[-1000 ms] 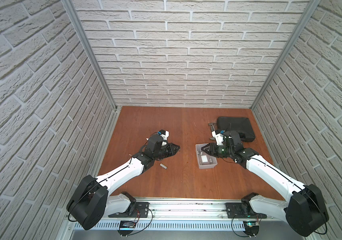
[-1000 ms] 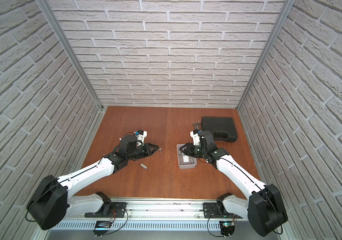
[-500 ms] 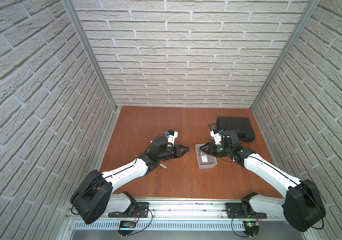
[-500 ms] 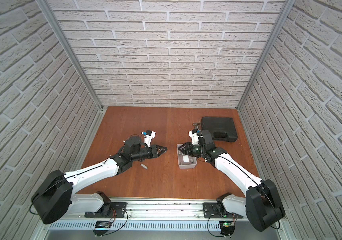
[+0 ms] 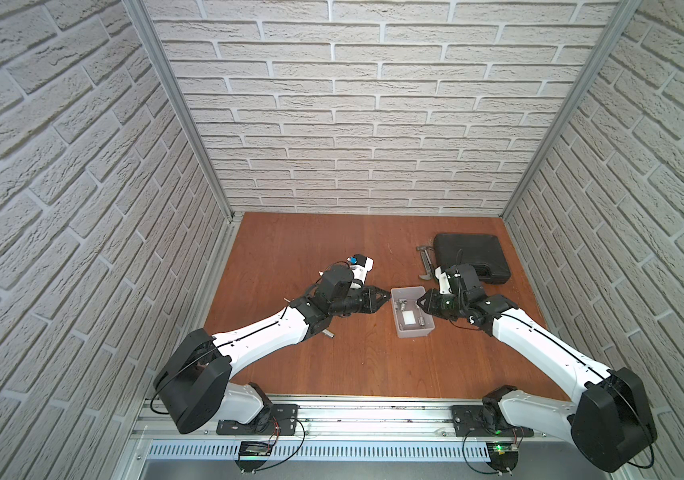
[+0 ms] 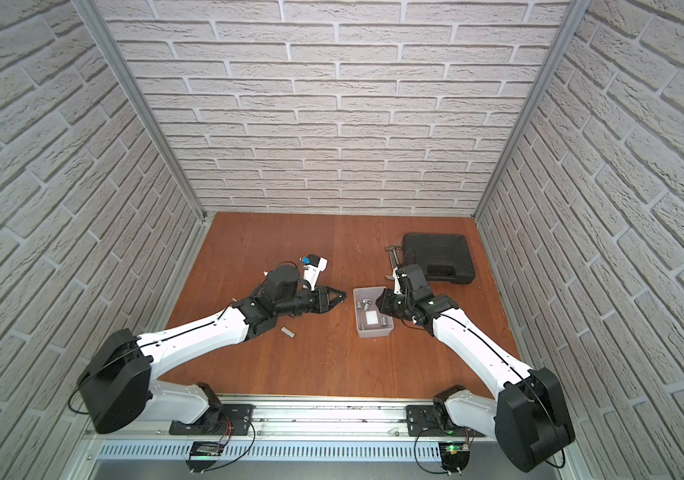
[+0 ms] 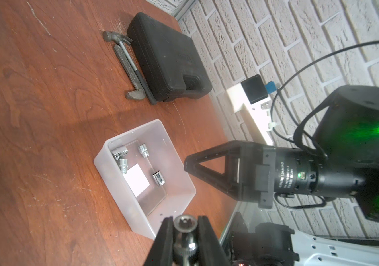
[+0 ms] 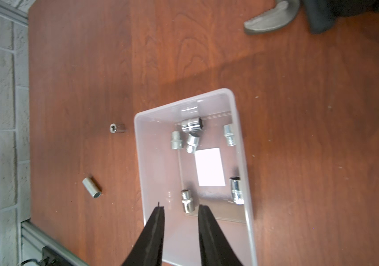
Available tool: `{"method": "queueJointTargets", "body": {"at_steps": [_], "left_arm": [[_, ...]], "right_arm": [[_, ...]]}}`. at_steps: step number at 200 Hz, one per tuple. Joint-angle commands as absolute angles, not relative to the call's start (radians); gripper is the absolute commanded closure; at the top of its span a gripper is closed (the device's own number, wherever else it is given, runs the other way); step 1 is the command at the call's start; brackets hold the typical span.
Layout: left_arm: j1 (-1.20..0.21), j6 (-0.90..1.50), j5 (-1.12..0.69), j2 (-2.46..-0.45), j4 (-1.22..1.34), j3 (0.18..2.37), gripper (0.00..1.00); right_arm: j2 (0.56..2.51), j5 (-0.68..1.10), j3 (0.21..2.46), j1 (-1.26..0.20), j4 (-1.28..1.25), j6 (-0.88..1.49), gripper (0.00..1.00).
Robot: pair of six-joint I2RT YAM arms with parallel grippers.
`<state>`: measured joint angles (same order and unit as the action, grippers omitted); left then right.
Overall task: Put the socket on the desktop into the storage box
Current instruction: Place the socket head in the storage box.
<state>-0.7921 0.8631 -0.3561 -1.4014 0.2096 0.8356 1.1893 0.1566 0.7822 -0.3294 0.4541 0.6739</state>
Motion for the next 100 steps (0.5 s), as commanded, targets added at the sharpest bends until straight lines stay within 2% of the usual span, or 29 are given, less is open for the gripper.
{"method": "queueJointTargets", "body": {"at_steps": [1,100], "left_arm": [[-0.800,0.820,-0.337,-1.456,0.196,0.899,1.00],[-0.904,0.715,-0.266,-1.720,-0.008,1.199,1.00]], "right_arm": [[1.134,0.068,0.809,-0.318,0.535,0.671,0.69],[0.950,0.033,0.770,-0.261,0.669,0.653,0.69]]}}
